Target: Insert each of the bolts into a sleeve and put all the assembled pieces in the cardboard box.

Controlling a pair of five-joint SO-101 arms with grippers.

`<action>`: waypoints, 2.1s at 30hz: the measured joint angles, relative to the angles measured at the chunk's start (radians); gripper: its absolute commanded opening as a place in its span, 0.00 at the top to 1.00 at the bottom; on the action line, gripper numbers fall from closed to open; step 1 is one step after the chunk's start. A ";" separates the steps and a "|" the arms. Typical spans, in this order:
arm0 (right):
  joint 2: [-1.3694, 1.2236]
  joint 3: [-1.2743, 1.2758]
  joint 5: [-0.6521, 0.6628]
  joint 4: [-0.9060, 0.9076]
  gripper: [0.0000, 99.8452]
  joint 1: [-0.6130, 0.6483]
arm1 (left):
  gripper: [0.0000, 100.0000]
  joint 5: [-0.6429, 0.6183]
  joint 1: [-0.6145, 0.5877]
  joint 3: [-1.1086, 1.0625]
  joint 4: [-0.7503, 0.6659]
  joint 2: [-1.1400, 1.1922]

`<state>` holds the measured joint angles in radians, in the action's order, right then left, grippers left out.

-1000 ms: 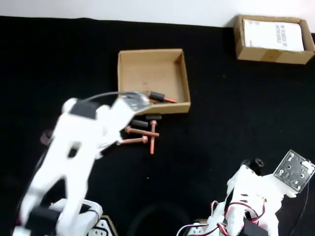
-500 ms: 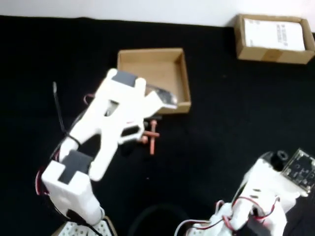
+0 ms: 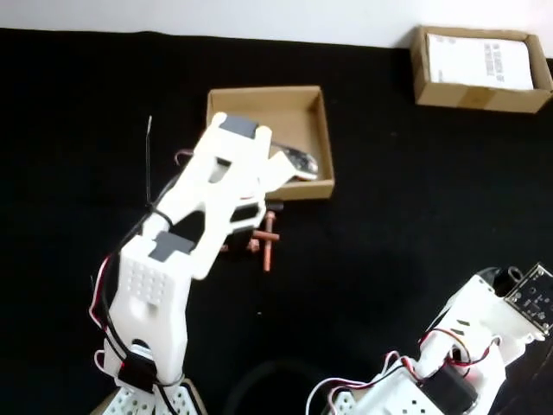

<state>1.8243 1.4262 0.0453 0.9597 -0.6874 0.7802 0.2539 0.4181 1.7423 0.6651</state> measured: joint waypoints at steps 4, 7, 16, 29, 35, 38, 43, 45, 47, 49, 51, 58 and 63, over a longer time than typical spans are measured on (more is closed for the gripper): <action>0.000 0.002 0.000 -0.003 0.99 0.000 | 0.82 -0.002 0.005 0.086 0.000 0.074; 0.000 0.002 0.000 -0.003 0.99 0.000 | 0.82 -0.002 0.005 0.146 0.003 0.135; 0.000 0.002 0.000 -0.003 0.99 0.000 | 0.95 -0.005 0.008 0.219 0.012 0.247; 0.000 0.002 0.000 -0.003 0.99 0.069 | 0.99 -0.157 0.026 0.235 0.018 0.233; 0.000 0.002 -0.017 -0.003 0.99 0.226 | 0.99 -0.249 0.037 0.232 0.011 0.092; 0.000 -0.029 -0.109 0.032 0.99 0.311 | 0.99 -0.322 0.057 0.232 0.011 -0.060; 0.000 -0.147 -0.209 0.146 0.99 0.559 | 0.99 -0.460 0.087 0.232 0.014 -0.376; 0.000 -0.178 -0.218 0.163 0.99 0.681 | 0.99 -0.489 0.106 0.219 0.014 -0.517; 0.000 -0.196 -0.219 0.166 0.99 0.781 | 0.99 -0.520 0.127 0.187 0.018 -0.654; 0.000 -0.201 -0.219 0.169 0.99 0.867 | 0.99 -0.560 0.152 0.143 0.018 -0.779; 0.000 -0.201 -0.219 0.169 0.99 0.931 | 0.99 -0.618 0.184 0.094 0.018 -0.896; 0.000 -0.201 -0.219 0.129 0.99 1.103 | 0.99 -0.913 0.258 -0.166 -0.115 -1.281; 0.000 -0.175 -0.219 0.037 0.99 1.119 | 0.99 -0.979 0.252 -0.502 -0.427 -1.507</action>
<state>1.8243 1.2513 -0.1741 0.9966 0.4312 -0.1987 0.5056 -0.0836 1.3157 -0.8416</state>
